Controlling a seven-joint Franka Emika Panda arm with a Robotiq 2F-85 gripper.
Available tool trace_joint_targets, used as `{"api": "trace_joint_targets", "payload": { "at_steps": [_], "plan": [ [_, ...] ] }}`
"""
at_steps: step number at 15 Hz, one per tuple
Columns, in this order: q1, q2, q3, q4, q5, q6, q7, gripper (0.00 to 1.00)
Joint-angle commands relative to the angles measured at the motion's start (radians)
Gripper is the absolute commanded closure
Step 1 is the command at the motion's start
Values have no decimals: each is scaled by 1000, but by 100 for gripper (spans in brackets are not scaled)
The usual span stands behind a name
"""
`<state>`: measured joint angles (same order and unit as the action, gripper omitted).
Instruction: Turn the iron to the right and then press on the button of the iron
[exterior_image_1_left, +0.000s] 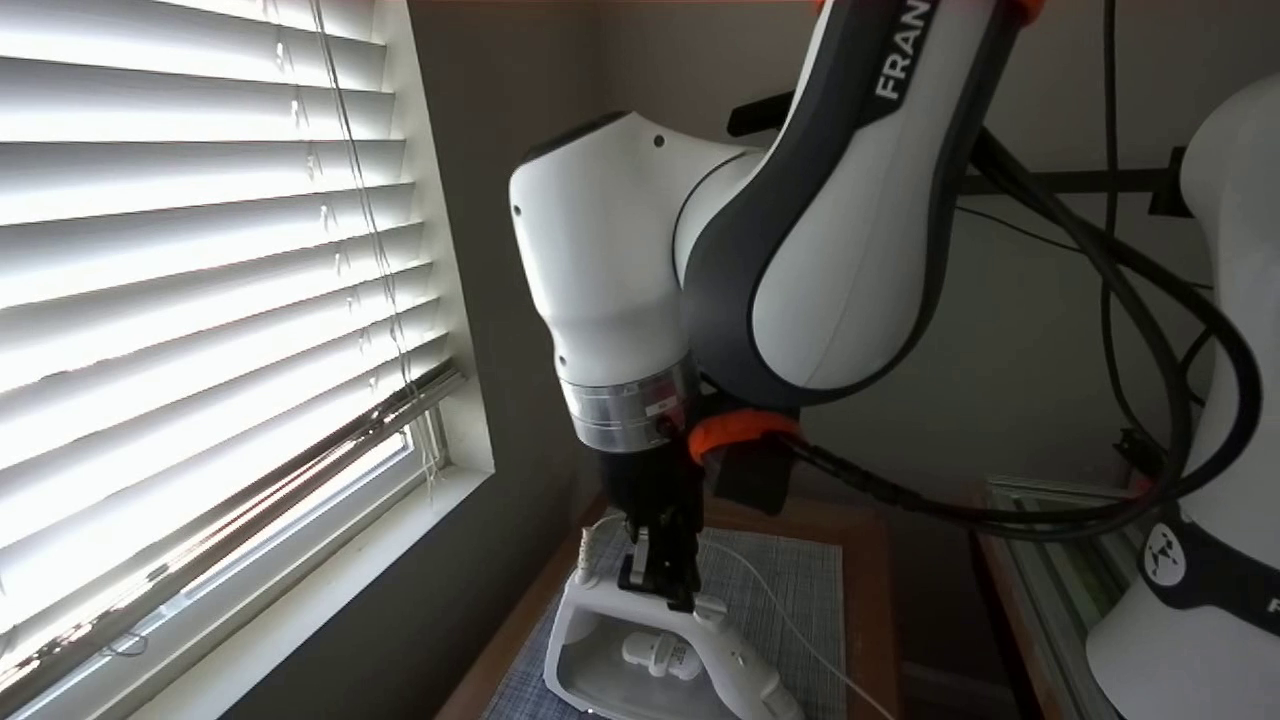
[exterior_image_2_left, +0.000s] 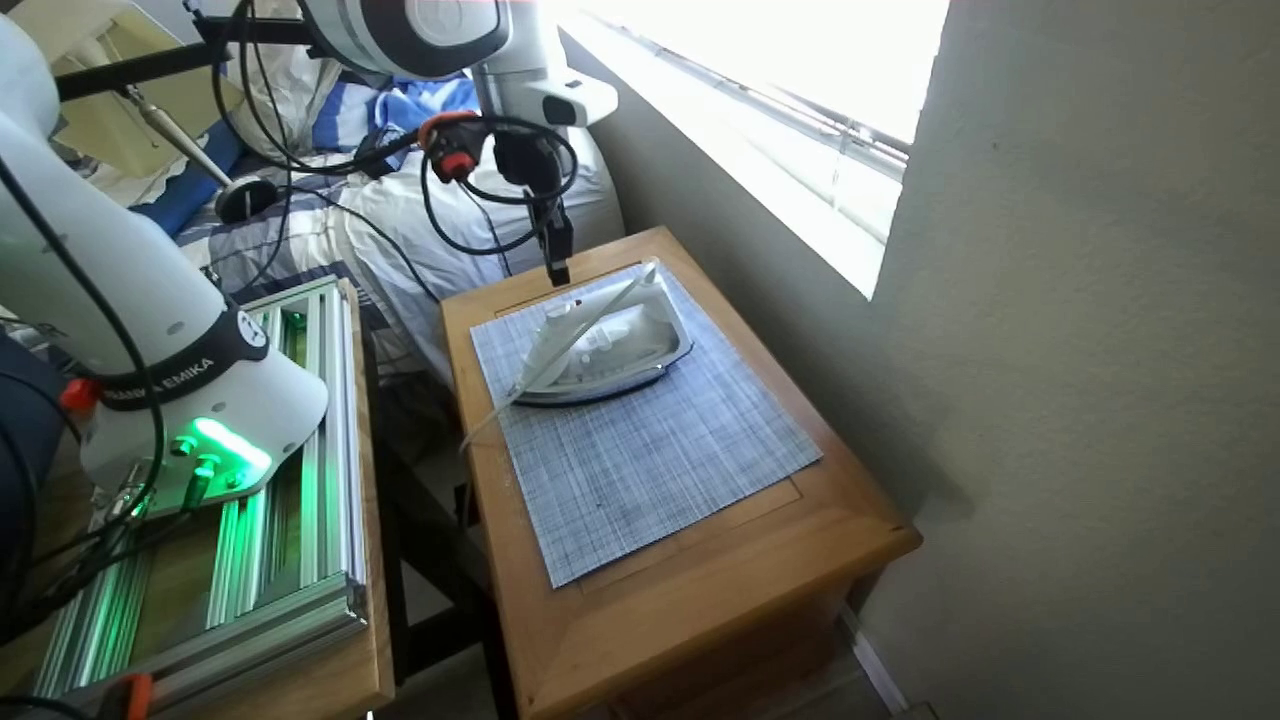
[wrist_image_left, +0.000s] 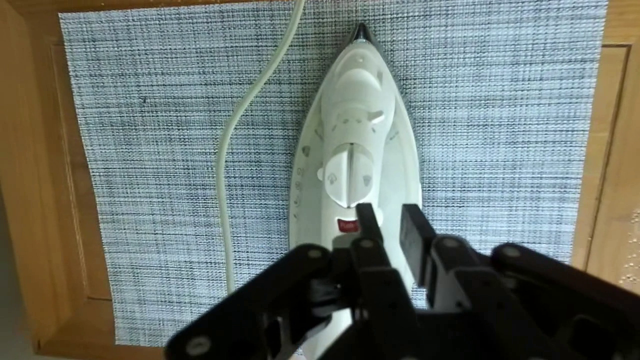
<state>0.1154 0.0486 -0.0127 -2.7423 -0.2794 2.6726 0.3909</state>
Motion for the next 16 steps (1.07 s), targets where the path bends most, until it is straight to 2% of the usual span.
{"api": "trace_joint_targets", "payload": {
  "at_steps": [1, 16],
  "plan": [
    [-31, 7, 9, 1, 41, 12, -24, 100],
    [-49, 39, 20, -1, 228, -19, -120, 100]
  ]
}}
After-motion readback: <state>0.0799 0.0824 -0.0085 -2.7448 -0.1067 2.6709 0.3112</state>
